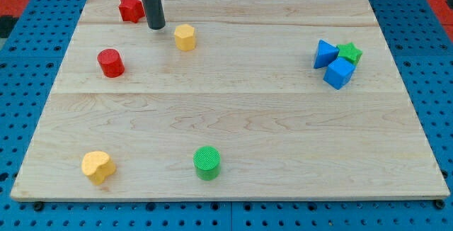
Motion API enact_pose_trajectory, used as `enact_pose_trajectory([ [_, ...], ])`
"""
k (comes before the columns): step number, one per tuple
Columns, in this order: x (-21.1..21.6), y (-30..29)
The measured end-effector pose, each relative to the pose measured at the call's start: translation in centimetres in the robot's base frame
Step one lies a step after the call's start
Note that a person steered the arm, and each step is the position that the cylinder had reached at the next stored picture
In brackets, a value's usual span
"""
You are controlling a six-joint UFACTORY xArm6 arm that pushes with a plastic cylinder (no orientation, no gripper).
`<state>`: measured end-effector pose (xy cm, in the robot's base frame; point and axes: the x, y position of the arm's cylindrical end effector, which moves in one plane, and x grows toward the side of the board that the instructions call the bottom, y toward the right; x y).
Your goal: Move the red circle to the yellow hexagon
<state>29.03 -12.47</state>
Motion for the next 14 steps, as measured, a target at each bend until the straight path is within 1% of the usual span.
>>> enact_pose_trajectory([
  [1, 7.9, 5.9],
  [2, 8.1, 6.9],
  [3, 8.1, 0.4],
  [4, 9.7, -5.3],
  [5, 7.4, -10.7],
  [6, 6.0, -11.2],
  [7, 2.9, -9.9],
  [8, 1.8, -17.1],
  [9, 2.4, -18.0],
  [10, 4.9, -18.0],
  [11, 11.7, -17.7],
  [12, 9.9, -18.0],
  [13, 9.9, -18.0],
  [14, 7.8, -15.1],
])
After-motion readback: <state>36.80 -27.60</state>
